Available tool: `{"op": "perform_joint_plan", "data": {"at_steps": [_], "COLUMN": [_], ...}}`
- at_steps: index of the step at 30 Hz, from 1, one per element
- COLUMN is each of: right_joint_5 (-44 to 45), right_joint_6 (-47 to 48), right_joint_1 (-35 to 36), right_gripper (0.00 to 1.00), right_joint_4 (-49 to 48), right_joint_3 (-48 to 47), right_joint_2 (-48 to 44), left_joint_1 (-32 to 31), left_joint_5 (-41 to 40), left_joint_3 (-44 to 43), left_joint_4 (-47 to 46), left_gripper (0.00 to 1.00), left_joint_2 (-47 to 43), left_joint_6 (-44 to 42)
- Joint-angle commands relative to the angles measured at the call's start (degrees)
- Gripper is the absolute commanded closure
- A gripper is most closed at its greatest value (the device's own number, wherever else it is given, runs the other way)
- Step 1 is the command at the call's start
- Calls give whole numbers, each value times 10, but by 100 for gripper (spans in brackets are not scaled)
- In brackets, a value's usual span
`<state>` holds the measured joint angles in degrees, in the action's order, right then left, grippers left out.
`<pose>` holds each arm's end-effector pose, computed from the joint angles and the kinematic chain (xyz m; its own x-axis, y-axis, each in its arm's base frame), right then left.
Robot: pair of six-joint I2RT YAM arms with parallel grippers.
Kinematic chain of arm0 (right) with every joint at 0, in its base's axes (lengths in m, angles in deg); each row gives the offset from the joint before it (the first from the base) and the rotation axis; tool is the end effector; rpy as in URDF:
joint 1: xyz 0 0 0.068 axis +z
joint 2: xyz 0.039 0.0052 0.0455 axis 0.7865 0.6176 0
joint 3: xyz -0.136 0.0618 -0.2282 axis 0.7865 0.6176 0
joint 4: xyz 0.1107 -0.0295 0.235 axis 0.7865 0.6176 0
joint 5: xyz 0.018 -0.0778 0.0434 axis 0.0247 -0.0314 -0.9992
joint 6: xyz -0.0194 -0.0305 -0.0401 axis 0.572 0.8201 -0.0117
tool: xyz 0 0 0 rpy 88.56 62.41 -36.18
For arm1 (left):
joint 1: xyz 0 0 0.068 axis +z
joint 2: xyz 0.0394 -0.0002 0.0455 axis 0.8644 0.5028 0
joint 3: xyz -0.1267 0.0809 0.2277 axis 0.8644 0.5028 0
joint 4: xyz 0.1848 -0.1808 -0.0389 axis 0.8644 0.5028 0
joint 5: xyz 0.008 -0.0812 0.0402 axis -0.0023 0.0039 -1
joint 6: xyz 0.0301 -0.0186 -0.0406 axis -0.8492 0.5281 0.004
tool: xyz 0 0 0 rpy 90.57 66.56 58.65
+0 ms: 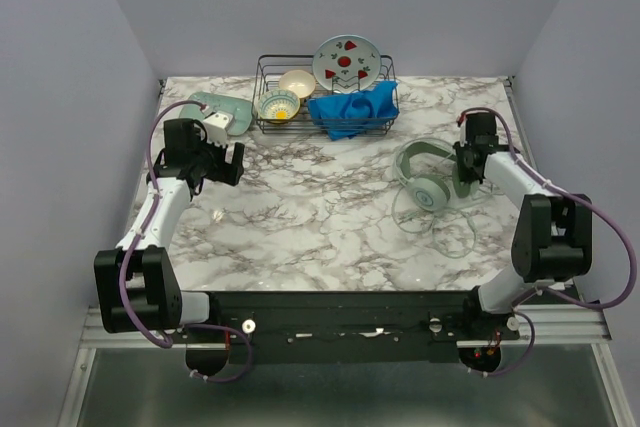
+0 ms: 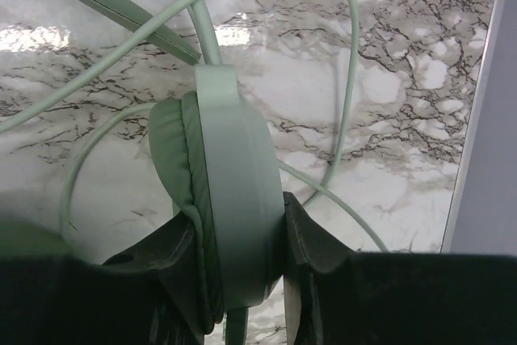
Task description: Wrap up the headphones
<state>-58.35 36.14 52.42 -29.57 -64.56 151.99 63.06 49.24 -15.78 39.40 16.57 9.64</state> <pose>0.3301 -0.0058 0.2068 -0.8352 -0.1886 -0.5166 -0.0223 0.9502 -0.3108 0.2873 0.0034 0.2581 -0.5765 0.1879 -0.7952 0.3700 0.9277 -0.0490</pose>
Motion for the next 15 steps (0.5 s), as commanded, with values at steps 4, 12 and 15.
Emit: {"op": "perform_joint_plan", "data": {"at_steps": [4, 12, 15], "right_joint_5": [64, 156, 178], "right_joint_6": [74, 44, 26], "right_joint_1": [105, 331, 407], "right_gripper": [99, 99, 99], "right_joint_4": [-11, 22, 22], "right_joint_3": [35, -24, -83], "right_joint_2": [-82, -116, -86], "left_joint_1": [-6, -25, -57], "left_joint_5": [48, 93, 96], "left_joint_3": [-47, -146, -168], "left_joint_4": [68, 172, 179], "left_gripper": [8, 8, 5], "left_joint_2": [-40, -51, -51], "left_joint_6": [-4, -10, 9]}}
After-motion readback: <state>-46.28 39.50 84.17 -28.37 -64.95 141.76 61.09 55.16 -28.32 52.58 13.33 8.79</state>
